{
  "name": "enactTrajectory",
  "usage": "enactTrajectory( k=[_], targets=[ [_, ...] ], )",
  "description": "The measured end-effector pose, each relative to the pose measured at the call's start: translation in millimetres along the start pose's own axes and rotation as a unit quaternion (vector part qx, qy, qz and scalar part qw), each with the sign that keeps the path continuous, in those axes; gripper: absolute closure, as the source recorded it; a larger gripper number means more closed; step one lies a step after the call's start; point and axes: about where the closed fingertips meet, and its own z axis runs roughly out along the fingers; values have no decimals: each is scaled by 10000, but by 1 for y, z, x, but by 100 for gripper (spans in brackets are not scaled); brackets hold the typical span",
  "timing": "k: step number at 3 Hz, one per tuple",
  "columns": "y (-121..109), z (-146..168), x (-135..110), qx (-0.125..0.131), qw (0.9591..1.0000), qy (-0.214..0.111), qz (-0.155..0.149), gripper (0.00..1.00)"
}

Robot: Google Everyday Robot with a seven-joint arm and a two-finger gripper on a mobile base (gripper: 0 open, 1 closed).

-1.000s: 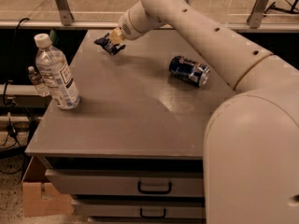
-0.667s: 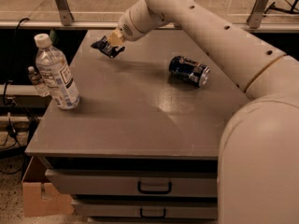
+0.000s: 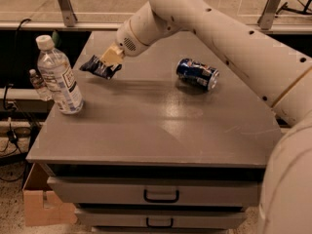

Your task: Move rxbar blueberry near blue plastic bottle

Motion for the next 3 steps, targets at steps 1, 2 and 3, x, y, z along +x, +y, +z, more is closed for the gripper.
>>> enactTrajectory(
  k=[1, 2, 3],
  targets=[
    [34, 3, 2, -388, 9992, 25, -130, 100],
    [55, 5, 8, -638, 9977, 97, -189, 100],
    [65, 5, 12, -756, 9968, 169, -216, 82]
  ],
)
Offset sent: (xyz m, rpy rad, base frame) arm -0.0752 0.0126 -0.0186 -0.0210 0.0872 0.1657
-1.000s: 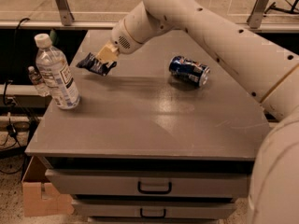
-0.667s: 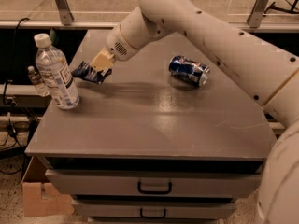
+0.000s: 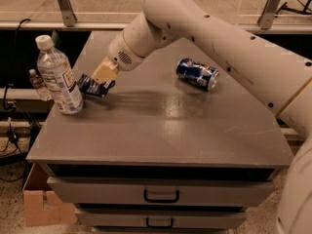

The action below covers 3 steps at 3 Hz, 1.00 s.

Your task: Move rxbar blueberry near blue plastic bottle

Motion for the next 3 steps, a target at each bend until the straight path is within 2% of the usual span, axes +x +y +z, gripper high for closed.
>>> enactTrajectory(
  k=[3],
  targets=[
    [5, -3, 9, 15, 9999, 138, -1, 12]
  ],
)
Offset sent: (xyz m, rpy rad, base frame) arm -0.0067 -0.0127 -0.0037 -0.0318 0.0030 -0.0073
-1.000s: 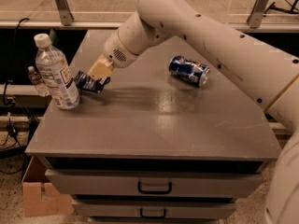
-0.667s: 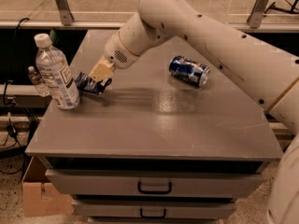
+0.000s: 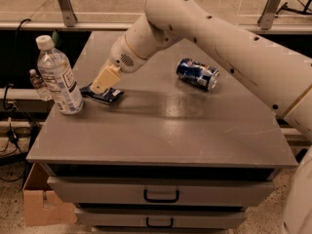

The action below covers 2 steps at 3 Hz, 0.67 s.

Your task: Move rxbar blueberry near blue plastic bottle

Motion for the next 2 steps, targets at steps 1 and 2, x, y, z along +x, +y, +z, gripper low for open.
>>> enactTrajectory(
  k=[1, 2],
  targets=[
    [-3, -3, 2, 66, 10000, 23, -3, 0],
    [-11, -8, 6, 179, 9998, 72, 3, 0]
  ],
)
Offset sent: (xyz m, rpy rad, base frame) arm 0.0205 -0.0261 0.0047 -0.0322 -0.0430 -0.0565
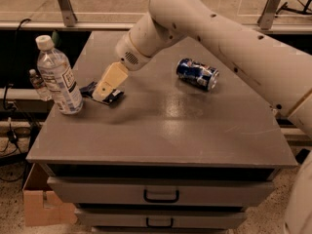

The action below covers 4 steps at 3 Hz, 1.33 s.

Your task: Move rxbar blueberry near blue plastic bottle

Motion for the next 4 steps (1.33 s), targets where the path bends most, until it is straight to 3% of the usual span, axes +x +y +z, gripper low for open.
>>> enactTrajectory(
  k=[1, 2, 3, 4],
  targets=[
    [0, 0, 0, 0, 10000, 0, 0, 0],
    [-33, -44, 19, 524, 9986, -19, 80, 0],
    [-68, -107, 47, 1270, 9916, -31, 243, 0],
    [-92, -179, 69, 2113, 9762, -240, 424, 0]
  ],
)
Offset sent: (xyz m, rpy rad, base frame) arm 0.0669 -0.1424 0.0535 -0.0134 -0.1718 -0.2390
